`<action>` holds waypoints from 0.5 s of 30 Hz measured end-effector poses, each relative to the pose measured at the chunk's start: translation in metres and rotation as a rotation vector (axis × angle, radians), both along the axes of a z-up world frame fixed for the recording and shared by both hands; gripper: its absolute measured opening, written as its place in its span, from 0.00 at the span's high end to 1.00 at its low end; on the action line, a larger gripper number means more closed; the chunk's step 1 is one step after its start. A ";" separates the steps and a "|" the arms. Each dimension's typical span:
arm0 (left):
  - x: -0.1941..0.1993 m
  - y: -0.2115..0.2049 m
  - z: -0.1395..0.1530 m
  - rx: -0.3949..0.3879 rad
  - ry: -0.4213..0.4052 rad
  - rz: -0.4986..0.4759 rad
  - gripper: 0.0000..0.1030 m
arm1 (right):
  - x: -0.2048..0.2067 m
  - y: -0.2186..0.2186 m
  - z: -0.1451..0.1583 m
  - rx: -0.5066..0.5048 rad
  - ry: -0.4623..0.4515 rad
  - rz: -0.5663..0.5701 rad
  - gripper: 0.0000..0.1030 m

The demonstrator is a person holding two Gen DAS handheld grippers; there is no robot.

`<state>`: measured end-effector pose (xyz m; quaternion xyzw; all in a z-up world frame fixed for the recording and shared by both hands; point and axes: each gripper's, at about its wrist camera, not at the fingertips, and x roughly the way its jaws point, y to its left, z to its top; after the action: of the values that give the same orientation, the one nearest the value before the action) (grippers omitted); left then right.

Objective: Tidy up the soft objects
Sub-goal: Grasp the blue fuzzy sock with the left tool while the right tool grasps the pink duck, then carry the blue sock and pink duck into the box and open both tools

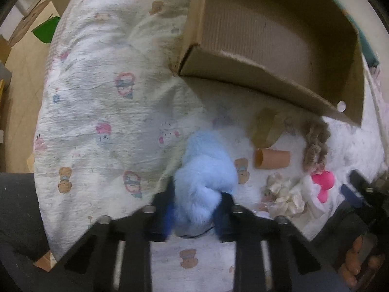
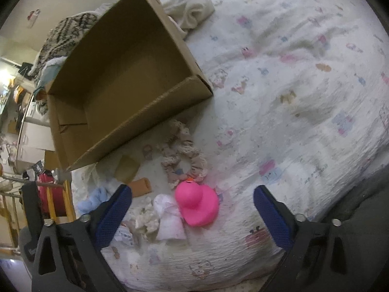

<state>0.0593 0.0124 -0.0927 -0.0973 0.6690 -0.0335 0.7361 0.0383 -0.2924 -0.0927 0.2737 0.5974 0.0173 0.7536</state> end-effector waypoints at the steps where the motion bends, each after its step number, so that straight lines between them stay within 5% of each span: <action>1: -0.002 0.001 0.002 -0.002 -0.013 -0.002 0.87 | 0.001 0.001 -0.005 0.014 0.023 0.007 0.18; 7: -0.016 0.010 0.045 0.038 -0.157 0.008 0.89 | 0.007 0.010 -0.021 -0.013 0.076 0.037 0.29; 11: -0.018 0.016 0.069 0.058 -0.252 0.021 0.89 | 0.013 0.018 -0.030 -0.059 0.104 0.060 0.54; 15: -0.014 0.016 0.068 0.065 -0.260 0.026 0.89 | 0.008 0.027 -0.019 -0.111 0.071 0.080 0.56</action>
<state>0.0458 0.0287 -0.0249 -0.0769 0.5673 -0.0148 0.8198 0.0461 -0.2658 -0.1121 0.2077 0.6341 0.0048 0.7448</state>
